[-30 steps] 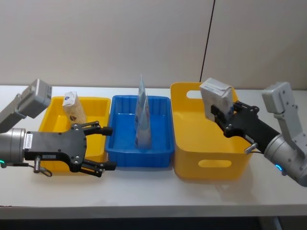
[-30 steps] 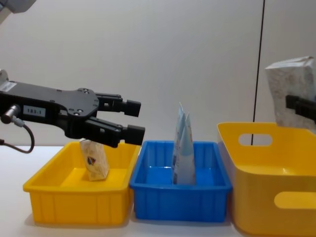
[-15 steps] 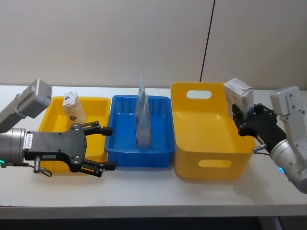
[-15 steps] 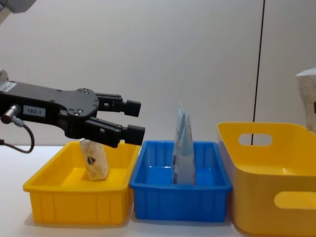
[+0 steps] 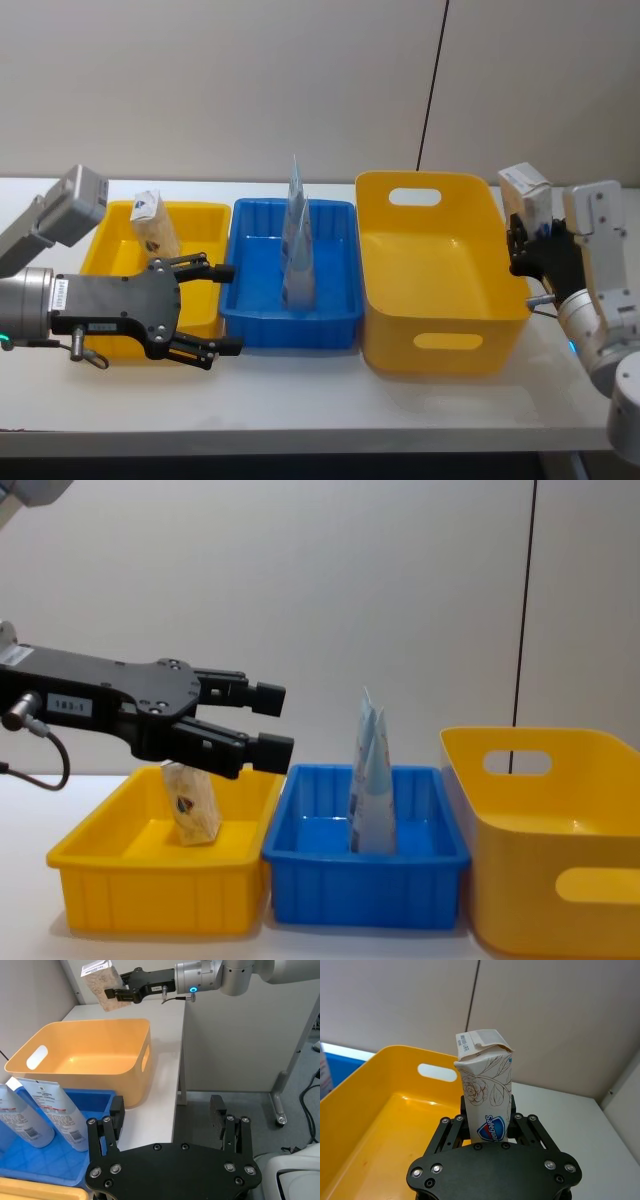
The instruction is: Bimanual collaborative sorting of washing and personal care products
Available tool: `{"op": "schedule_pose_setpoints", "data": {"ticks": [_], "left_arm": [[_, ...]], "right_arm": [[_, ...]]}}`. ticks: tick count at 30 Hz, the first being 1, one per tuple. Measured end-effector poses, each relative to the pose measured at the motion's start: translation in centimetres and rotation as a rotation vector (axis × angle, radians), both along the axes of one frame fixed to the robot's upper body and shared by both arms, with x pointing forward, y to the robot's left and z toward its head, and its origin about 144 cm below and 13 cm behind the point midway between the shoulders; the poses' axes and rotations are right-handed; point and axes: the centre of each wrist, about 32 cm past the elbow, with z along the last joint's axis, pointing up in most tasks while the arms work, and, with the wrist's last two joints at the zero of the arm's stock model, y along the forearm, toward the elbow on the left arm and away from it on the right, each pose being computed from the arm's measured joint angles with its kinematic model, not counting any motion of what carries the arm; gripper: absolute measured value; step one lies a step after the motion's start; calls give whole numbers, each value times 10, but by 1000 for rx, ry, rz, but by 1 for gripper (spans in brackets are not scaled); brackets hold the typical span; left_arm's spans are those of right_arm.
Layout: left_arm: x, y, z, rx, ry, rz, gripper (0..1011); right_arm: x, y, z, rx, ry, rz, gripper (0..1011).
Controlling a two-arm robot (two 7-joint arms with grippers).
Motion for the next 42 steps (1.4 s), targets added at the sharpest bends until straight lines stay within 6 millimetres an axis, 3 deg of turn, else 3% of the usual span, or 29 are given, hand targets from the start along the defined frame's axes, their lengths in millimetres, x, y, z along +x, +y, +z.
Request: {"op": "schedule_pose_setpoints", "data": {"ticks": [19,42], "left_arm": [[0,0,0,0,0,0,1001],[0,0,0,0,0,0,1001]], "right_arm": [[30,25,6,14,-42,-47,337],[57,32,6,19,6,95,337]]}}
